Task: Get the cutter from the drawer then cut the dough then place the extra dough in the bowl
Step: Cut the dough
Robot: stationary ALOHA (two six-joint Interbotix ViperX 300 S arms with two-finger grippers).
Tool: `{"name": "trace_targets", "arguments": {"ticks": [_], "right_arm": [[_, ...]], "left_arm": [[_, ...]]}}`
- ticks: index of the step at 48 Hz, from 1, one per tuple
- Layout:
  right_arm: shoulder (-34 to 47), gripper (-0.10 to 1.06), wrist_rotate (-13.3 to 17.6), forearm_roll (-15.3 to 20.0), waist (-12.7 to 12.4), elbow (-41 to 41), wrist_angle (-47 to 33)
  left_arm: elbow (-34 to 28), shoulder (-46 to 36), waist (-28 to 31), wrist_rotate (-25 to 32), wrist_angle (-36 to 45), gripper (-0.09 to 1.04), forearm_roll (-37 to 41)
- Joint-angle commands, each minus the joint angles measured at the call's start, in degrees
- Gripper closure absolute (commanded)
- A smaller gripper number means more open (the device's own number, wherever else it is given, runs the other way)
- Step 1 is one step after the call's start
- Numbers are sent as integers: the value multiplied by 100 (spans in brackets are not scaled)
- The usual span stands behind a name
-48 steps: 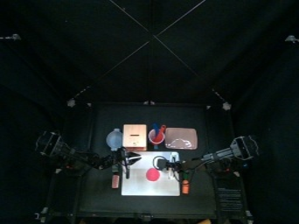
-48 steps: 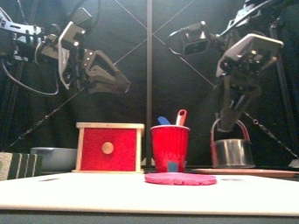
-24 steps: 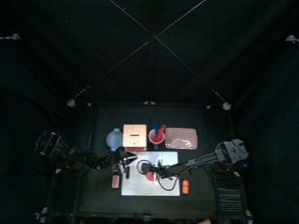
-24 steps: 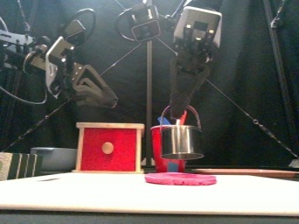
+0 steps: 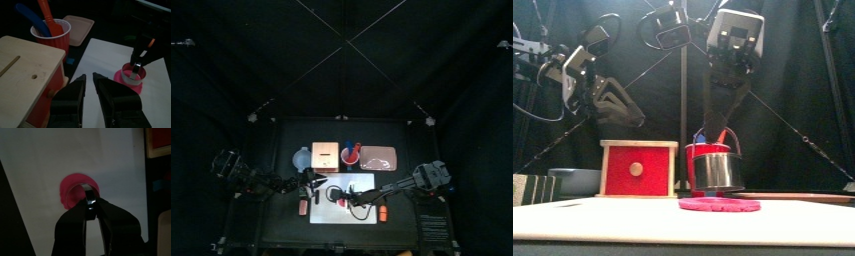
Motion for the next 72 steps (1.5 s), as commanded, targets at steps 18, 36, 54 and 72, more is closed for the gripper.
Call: {"name": "trace_targets", "arguments": {"ticks": [18,36,54,72], "right_arm": [[-79,45,9,-70,-9,-167,-62],[-79,45,0,-255,-9,-255,88],[-70,45,-9,-237,-18,-220,88],[70,45,9,-97,-44,-88,-123]], "left_arm": [[-62,-62,-9,9,-53,32,-97],[-62,-44,-9,9,-53,32,-97],[-35,-35,-9,9,-53,32,-105],[-53,-35,-9,9,-53,32,-132]]}}
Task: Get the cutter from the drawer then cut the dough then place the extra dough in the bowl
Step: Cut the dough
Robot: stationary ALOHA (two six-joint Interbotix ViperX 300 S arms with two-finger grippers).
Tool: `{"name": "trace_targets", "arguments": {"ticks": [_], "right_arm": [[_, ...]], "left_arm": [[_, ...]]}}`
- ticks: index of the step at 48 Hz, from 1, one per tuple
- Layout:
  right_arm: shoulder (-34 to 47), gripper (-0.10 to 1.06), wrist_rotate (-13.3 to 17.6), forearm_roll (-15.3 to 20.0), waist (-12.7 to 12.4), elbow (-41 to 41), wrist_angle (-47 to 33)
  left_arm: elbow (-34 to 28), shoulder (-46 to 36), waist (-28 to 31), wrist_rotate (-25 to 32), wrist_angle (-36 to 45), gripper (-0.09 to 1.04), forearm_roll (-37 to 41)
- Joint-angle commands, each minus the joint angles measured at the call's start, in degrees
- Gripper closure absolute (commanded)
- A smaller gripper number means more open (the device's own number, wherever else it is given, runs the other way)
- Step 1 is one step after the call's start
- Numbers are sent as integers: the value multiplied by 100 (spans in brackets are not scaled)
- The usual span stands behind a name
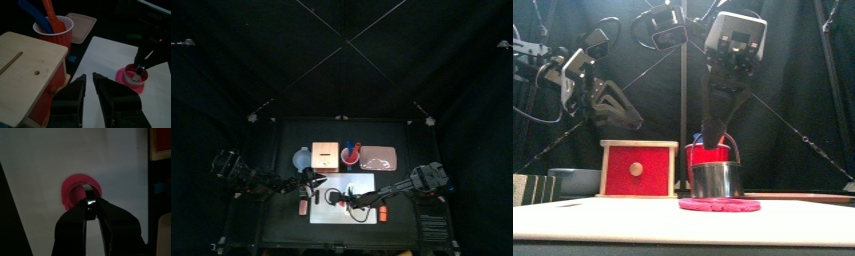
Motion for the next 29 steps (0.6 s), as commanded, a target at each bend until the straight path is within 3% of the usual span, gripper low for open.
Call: {"name": "trace_targets", "arguments": {"ticks": [1,10,20,29], "right_arm": [[-53,45,18,-9,-26,-26,-44],[-70,42,26,9,9,-79,-53],[-167,15,123,-53,9,-105,-220],[-334,7,176,-290,18,-185,-167]], "left_arm": [[-97,-35,-18,9,-44,32,0],[-114,-35,-18,9,-62,32,18],[-272,-35,-18,26,-79,30,299],[-343,-35,-18,26,-44,30,466]]}}
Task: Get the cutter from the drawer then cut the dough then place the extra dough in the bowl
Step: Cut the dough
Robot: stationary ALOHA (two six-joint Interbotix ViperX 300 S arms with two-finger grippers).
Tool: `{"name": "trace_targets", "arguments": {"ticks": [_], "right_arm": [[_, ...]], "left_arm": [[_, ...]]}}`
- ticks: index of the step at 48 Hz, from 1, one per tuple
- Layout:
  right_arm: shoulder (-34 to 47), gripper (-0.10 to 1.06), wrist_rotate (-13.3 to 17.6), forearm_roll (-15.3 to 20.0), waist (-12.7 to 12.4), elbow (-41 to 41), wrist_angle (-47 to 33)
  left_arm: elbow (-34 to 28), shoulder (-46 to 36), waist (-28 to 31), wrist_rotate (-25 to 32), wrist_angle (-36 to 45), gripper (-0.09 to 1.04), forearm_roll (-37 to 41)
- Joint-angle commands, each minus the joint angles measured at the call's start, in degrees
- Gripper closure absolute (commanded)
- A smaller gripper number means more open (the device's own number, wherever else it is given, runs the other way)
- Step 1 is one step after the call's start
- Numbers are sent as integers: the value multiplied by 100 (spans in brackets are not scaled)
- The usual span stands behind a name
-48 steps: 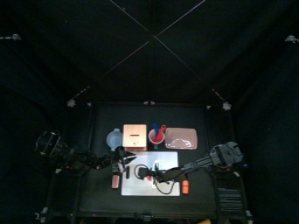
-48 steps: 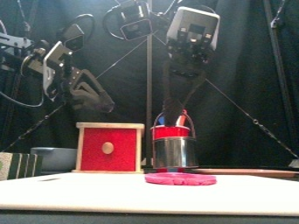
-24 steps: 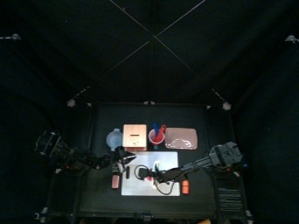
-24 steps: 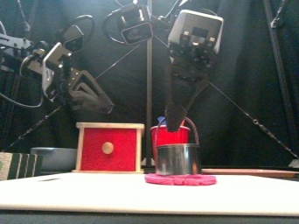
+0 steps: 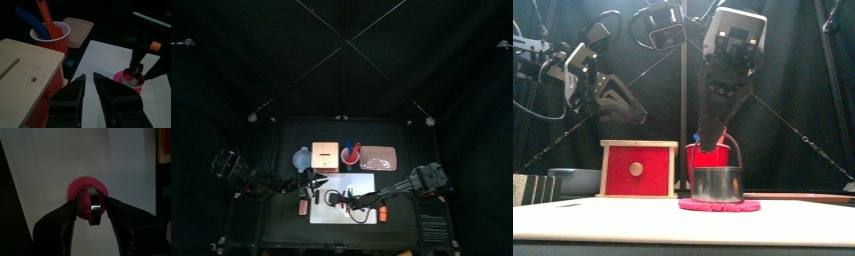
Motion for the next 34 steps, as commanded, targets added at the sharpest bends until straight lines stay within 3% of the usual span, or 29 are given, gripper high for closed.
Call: {"name": "trace_targets", "arguments": {"ticks": [1,10,26,34], "right_arm": [[-369,7,18,-132,0,-167,18],[-888,7,114,-308,9,220,-246],[-2505,7,141,-563,-79,1934,-2795],[-3146,7,123,-650,-431,2865,-4245]], "left_arm": [[-185,-35,-9,9,-9,30,70],[-202,-35,-211,53,35,30,167],[-492,114,-369,44,158,30,844],[-976,448,-360,70,70,29,1107]]}}
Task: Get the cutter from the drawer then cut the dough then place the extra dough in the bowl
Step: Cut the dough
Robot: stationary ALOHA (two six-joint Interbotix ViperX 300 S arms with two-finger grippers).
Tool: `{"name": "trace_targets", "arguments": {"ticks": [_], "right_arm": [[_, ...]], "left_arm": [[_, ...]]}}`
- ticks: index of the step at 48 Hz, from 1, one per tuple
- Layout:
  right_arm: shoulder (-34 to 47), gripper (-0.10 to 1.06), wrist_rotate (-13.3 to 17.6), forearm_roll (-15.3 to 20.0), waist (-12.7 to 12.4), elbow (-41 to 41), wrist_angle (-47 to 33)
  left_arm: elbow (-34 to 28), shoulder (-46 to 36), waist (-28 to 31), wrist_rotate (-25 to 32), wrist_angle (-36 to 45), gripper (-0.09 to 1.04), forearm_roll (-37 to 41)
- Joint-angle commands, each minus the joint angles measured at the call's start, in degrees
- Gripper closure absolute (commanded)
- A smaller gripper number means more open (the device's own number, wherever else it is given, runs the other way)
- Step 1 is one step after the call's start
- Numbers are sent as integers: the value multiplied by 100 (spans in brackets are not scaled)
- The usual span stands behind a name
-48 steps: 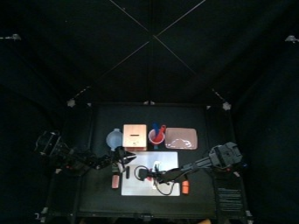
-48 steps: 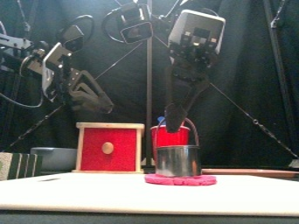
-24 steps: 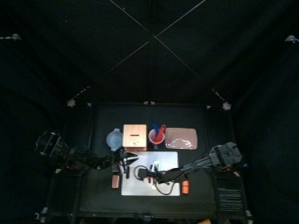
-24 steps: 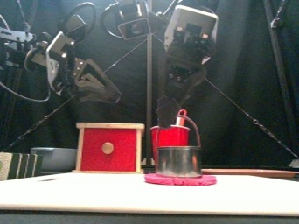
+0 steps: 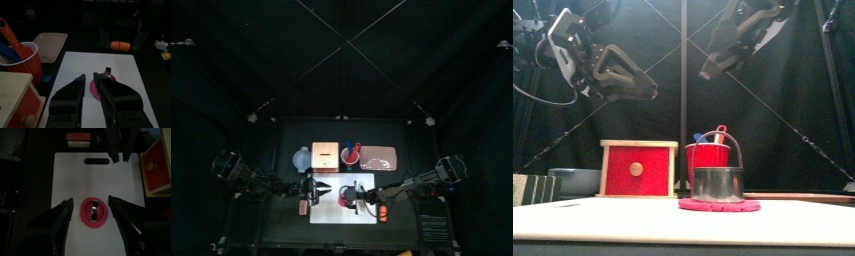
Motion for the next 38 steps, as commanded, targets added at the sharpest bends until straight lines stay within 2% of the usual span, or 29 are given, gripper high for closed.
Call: {"name": "trace_targets", "arguments": {"ticks": [1,9,12,16,18,21,24,26,27,29,32,35,38], "right_arm": [[-448,7,-35,-105,-308,457,-1028],[-554,7,-132,-132,-800,1230,-2584],[-475,7,-220,-123,-949,1477,-3146],[-325,7,-483,-18,-1063,1687,-3700],[-202,7,-738,202,-1081,1758,-3973],[0,7,-1230,686,-1081,1846,-4298],[246,7,-1881,1397,-1063,1898,-4570],[457,7,-2487,2083,-1055,1934,-4834],[519,7,-2689,2312,-1028,1951,-4948],[633,7,-3085,2777,-914,1978,-5142],[844,7,-3735,3630,-580,2030,-5537],[1002,7,-4122,4219,-299,2057,-5739],[1125,7,-4263,4667,-44,2074,-5827]], "left_arm": [[-404,176,0,18,-167,29,246],[-466,686,-62,-62,-1380,26,1257],[-439,888,-70,-123,-1872,26,1415],[-431,1160,-70,-334,-2294,26,1424],[-439,1266,-70,-466,-2329,26,1415],[-448,1415,-79,-712,-2329,26,1415],[-439,1494,-79,-923,-2329,26,1415],[-431,1521,-79,-1028,-2320,26,1397],[-431,1521,-79,-1063,-2320,26,1389],[-431,1529,-79,-1081,-2320,27,1380],[-431,1547,-97,-1090,-2320,27,1380],[-404,1591,-123,-1107,-2268,27,1371],[-369,1696,-123,-1116,-2171,27,1310]]}}
